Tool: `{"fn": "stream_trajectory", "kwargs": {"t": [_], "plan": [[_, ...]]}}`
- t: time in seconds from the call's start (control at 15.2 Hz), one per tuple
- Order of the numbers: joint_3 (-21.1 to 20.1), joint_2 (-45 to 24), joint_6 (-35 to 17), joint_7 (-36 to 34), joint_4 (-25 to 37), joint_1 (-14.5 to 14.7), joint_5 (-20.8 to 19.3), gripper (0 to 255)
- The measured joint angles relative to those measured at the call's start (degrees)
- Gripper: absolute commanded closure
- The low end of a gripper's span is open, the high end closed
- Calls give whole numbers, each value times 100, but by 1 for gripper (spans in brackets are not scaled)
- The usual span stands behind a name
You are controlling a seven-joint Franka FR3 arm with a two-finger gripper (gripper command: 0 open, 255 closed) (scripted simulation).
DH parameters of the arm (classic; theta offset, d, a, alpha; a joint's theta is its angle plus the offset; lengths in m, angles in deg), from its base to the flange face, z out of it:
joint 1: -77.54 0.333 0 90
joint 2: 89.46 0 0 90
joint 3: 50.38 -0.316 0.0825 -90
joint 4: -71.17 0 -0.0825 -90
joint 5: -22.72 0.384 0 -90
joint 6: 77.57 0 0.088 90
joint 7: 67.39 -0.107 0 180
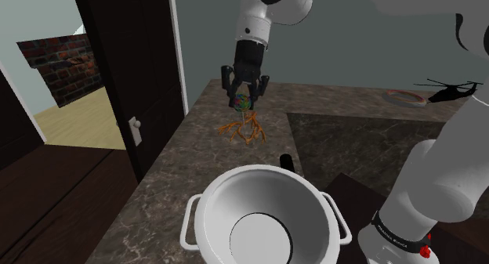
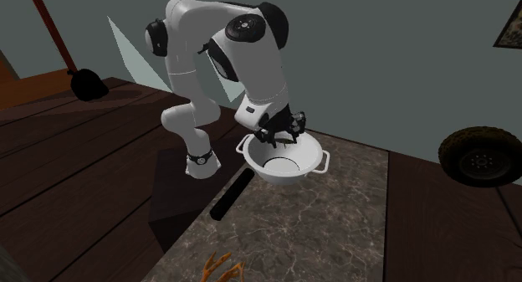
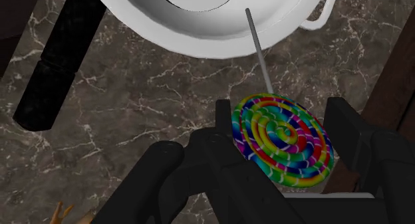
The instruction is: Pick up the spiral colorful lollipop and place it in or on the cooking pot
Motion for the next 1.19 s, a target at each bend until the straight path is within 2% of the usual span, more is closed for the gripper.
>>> {"fn": "stream_trajectory", "kwargs": {"t": [0.86, 1.19], "plan": [[-637, 1964, 4, -1088, -1444, 544, 630, 255], [-904, 2344, -58, -1458, -1688, 717, 855, 255]]}}
